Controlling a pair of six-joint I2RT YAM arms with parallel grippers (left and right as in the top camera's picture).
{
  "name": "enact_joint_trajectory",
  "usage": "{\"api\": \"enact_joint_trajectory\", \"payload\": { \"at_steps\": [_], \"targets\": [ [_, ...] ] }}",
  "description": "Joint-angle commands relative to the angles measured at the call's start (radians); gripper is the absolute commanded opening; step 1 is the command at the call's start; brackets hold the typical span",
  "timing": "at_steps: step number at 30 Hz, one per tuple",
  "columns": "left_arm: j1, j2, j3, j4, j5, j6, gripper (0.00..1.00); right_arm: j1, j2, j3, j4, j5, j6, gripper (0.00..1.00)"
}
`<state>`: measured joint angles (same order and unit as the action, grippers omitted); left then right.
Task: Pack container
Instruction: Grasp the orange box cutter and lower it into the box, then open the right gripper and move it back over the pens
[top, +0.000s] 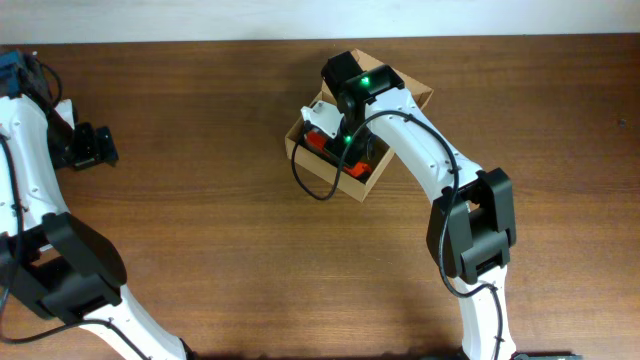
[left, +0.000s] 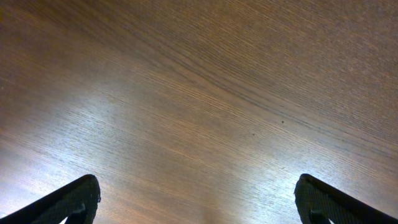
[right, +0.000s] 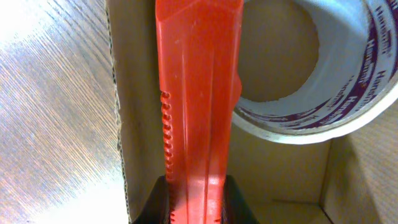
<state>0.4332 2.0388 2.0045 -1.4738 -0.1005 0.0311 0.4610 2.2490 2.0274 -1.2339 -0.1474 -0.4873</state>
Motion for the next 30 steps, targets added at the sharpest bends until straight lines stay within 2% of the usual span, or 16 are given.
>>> {"api": "enact_joint_trajectory", "payload": {
  "at_steps": [1,21,26,30],
  "targets": [
    [0.002,0.009,-0.008,0.001,0.008,0.015,1.00,0.004,-0.002,0.005,-0.008,-0.003,-0.010,0.04],
    [0.002,0.009,-0.008,0.001,0.008,0.015,1.00,0.005,0.038,0.005,-0.026,-0.043,-0.002,0.05],
    [0.002,0.009,-0.008,0.001,0.008,0.015,1.00,0.004,0.038,0.005,-0.026,-0.027,-0.002,0.24],
    [0.002,0.009,-0.008,0.001,0.008,0.015,1.00,0.004,0.038,0.005,-0.026,0.006,-0.003,0.32]
  ]
}}
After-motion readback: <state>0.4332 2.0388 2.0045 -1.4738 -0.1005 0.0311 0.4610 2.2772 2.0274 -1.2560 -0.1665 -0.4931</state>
